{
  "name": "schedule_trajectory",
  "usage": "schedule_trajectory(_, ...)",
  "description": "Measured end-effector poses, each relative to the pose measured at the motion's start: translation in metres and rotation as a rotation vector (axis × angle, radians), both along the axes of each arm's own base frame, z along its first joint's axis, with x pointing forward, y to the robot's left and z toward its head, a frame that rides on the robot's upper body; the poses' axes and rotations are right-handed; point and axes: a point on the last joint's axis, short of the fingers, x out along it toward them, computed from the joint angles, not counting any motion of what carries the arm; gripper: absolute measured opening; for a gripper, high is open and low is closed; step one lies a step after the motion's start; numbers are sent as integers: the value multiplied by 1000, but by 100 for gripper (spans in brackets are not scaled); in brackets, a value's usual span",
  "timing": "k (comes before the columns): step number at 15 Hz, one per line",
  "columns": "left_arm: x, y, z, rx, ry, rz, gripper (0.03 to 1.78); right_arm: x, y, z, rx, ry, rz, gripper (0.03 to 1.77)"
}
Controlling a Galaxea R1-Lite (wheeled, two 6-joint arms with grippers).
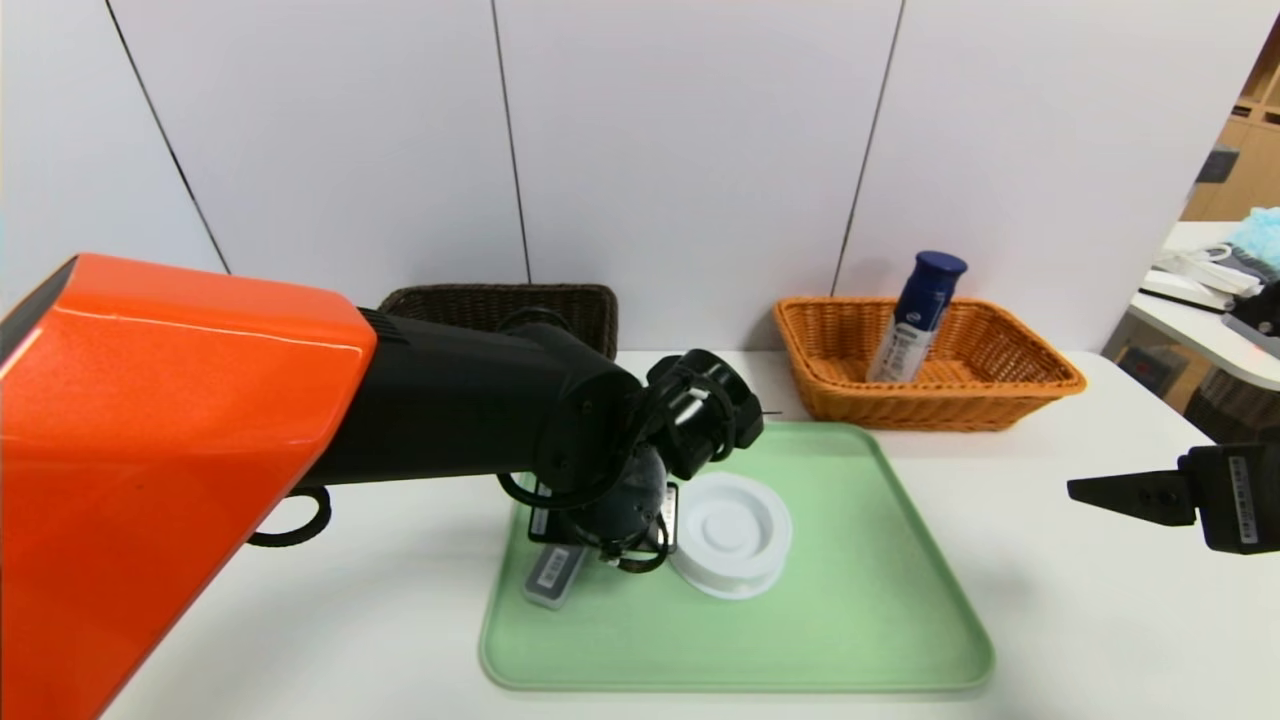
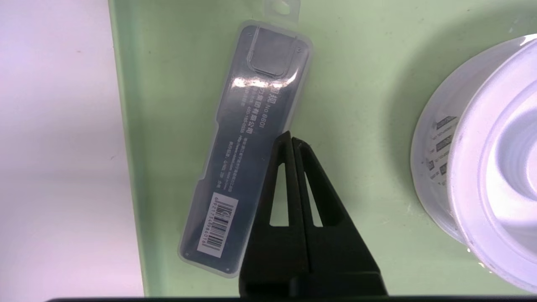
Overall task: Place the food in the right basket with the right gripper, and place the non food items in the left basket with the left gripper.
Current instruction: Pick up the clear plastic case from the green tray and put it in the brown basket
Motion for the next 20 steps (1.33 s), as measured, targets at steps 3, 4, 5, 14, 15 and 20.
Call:
schedule_trajectory(3,-3,4,5,28,21,-6,4,0,0,0,2,0,1,169)
schedule_trajectory(4,-3,5,8,27,22,-6,4,0,0,0,1,2,1,169)
schedule_trajectory(5,-4,5,10,29,23,-6,4,0,0,-1,1,4,0,169)
schedule_trajectory(14,-2,11,15,22,46,-2,119,1,0,-3,-1,14,1,169)
schedule_trajectory(15,1,13,15,12,57,0,125,1,0,-3,-1,14,1,169)
schedule_trajectory(20,11,24,15,17,87,-6,147,1,0,-5,0,20,1,169)
